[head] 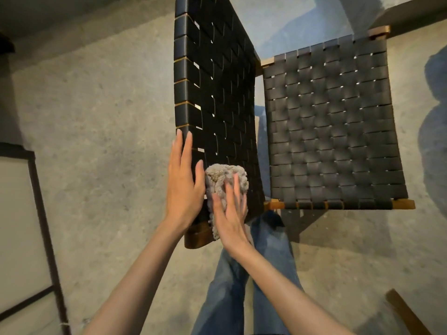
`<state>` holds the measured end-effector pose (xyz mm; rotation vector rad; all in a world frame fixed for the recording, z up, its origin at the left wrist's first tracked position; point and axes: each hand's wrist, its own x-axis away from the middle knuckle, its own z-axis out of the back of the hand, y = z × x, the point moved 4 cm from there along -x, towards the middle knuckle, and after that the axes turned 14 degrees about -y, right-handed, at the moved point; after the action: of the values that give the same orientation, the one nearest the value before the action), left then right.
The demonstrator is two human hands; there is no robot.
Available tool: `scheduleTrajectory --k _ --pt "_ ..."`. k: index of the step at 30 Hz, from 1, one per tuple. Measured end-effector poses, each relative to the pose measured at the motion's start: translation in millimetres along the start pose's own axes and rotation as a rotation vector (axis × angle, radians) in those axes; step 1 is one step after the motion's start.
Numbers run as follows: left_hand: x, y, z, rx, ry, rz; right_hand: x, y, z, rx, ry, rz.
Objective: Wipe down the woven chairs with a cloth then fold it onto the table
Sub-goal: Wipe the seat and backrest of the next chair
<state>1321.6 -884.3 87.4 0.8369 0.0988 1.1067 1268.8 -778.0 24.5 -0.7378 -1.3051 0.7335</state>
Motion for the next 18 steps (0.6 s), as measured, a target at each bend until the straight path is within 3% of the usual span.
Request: scheduleTrajectory --k 5,13,16,18 --pt "-15.9 5.5 -2.9 -0.101 0.054 -0.012 -33.8 38.8 4.9 -0.023 0.109 -0.031" --pt "-18.6 -0.6 -8.9 -0.158 0.121 -0.063 -95.2 122.2 36.8 -0.055 0.121 -0.417" --pt "-18.3 0.7 -9.0 -0.172 0.126 -0.062 -86.7 111.0 34.9 -0.101 0.160 -0.422" --pt "-18.5 1.2 -8.6 -0.161 0.120 -0.059 -72.8 86.7 30.3 -0.091 0.174 -0.319"
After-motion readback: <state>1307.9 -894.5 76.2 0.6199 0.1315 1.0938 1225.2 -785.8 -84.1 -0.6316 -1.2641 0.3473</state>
